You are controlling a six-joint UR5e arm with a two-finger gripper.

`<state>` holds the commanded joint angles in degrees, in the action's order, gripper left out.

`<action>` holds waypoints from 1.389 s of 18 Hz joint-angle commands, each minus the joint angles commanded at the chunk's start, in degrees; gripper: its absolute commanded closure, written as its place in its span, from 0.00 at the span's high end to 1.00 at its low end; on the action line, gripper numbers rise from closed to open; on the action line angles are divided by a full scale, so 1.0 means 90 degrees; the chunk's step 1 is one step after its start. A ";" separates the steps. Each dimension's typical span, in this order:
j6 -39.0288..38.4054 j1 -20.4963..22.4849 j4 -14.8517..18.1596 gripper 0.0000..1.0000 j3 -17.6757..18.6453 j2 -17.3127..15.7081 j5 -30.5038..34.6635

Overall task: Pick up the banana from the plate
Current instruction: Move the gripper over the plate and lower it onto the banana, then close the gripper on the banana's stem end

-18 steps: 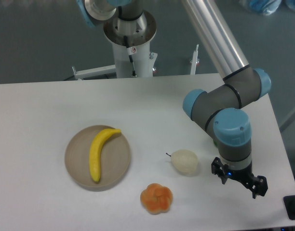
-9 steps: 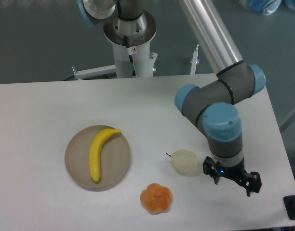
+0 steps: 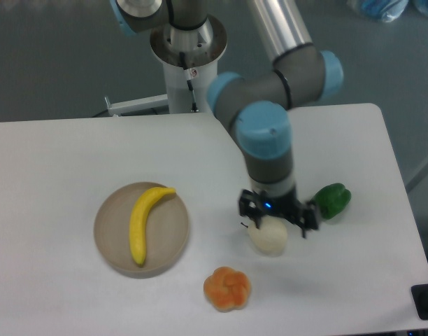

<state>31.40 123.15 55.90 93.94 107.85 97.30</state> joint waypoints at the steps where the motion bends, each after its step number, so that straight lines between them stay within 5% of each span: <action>1: -0.0187 -0.0127 0.0000 1.00 0.0098 -0.0068 -0.0039; 9: -0.1243 -0.1113 -0.0097 1.00 0.0772 -0.0050 -0.0684; 13: -0.1507 -0.1504 -0.0624 1.00 0.1007 0.0232 -0.0645; 19: -0.1497 -0.1817 -0.0878 1.00 0.1075 0.0712 -0.0615; 25: -0.1497 -0.1974 -0.0927 1.00 0.1105 0.0819 -0.0606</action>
<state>17.93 105.38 47.55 103.89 115.22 91.84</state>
